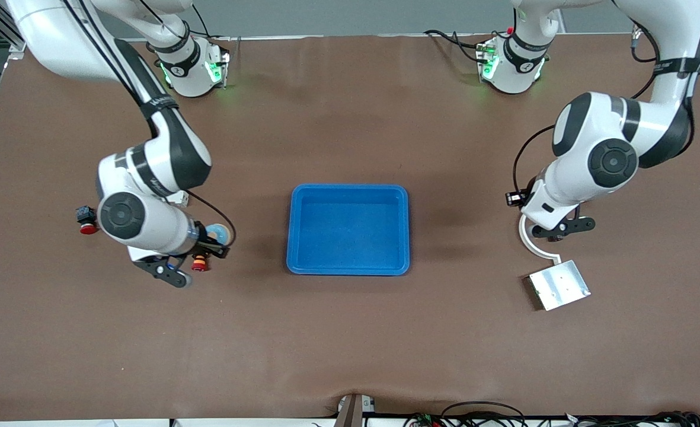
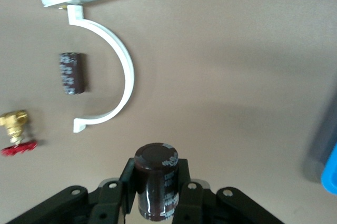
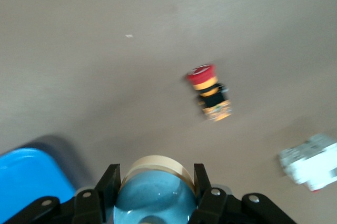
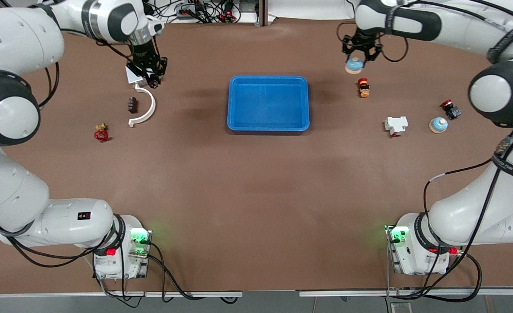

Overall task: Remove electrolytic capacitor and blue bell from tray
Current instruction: 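Carry the capacitor with the left gripper while the right gripper carries the bell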

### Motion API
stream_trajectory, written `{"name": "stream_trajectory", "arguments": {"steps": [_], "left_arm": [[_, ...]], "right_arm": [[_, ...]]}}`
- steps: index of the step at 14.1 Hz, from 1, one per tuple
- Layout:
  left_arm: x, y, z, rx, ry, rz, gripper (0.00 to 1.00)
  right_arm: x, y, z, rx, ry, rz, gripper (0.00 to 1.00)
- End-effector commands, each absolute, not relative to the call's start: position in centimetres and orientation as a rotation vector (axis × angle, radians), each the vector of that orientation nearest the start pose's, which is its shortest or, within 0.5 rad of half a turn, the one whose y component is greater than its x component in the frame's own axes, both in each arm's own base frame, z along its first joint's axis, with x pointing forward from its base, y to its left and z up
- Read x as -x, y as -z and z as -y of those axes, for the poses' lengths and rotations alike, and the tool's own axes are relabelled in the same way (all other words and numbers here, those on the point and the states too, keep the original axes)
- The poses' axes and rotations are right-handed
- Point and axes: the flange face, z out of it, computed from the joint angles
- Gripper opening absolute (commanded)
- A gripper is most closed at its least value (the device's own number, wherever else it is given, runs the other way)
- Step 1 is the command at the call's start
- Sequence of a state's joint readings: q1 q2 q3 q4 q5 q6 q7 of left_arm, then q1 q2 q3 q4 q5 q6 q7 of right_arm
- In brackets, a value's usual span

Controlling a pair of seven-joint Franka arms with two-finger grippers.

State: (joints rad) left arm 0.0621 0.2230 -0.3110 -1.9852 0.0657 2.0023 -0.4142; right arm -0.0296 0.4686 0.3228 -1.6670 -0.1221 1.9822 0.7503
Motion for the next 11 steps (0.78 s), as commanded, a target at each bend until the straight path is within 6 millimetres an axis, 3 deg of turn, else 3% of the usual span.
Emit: {"name": "stream_trajectory", "arguments": {"steps": [1,5,11], "left_arm": [[-56.1,-31.3,12.6,3.077,-0.270,0.173,0.00],[-56.9,-28.2,11.3,3.049,-0.279,0.141,0.00],[-58.6,-24.1,11.5,3.093,-0.269,0.154,0.00]], "right_arm": [[-60.8,-34.1,-11.9,3.121,-0.170,-0.563,0.00],[-59.5,-31.6,-5.3,3.114,-0.084,-0.427,0.00],[-59.4,-28.3,2.9,3.093,0.030,-0.250,0.00]]}}
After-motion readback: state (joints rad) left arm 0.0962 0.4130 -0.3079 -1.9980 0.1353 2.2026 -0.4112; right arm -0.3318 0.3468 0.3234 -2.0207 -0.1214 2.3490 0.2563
